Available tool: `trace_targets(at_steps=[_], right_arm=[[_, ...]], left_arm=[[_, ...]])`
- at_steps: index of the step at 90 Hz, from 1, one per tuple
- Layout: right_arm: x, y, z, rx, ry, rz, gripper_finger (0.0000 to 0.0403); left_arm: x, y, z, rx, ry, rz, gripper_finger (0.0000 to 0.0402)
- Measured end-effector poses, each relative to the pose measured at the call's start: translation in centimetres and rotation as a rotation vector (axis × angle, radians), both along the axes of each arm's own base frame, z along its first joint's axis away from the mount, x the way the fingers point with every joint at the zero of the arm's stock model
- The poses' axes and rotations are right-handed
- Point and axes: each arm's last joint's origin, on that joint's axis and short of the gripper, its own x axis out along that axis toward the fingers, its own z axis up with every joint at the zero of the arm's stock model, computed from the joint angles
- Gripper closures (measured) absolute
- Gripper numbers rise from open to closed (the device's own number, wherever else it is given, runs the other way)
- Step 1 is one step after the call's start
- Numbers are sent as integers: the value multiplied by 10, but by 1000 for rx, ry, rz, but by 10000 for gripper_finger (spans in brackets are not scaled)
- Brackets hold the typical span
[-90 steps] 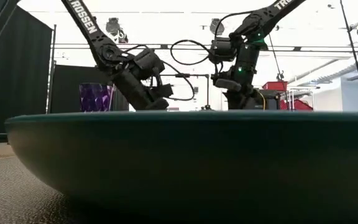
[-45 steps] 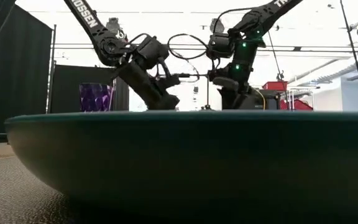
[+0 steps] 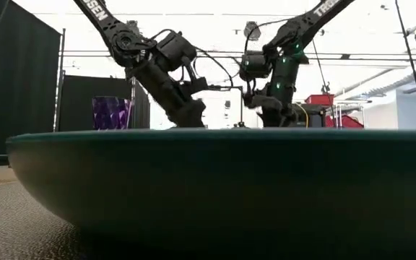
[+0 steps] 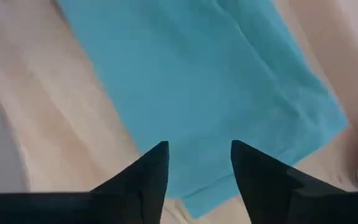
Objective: Set table place
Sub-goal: Fold the blue napkin
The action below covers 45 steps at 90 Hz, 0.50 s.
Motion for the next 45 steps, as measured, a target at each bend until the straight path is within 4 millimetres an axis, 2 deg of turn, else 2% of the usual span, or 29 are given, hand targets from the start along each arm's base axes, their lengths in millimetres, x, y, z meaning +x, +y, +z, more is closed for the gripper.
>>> trace_targets(at_steps=[18, 31, 45], right_arm=[[6, -3, -17, -6, 25, 79, 387], [9, -4, -29, 20, 47, 32, 400], [15, 0, -40, 85, 43, -147, 400]], left_arm=[[-1, -23, 13, 25, 11, -32, 204], [-4, -34, 18, 41, 43, -33, 204], [-6, -40, 19, 54, 71, -26, 204]])
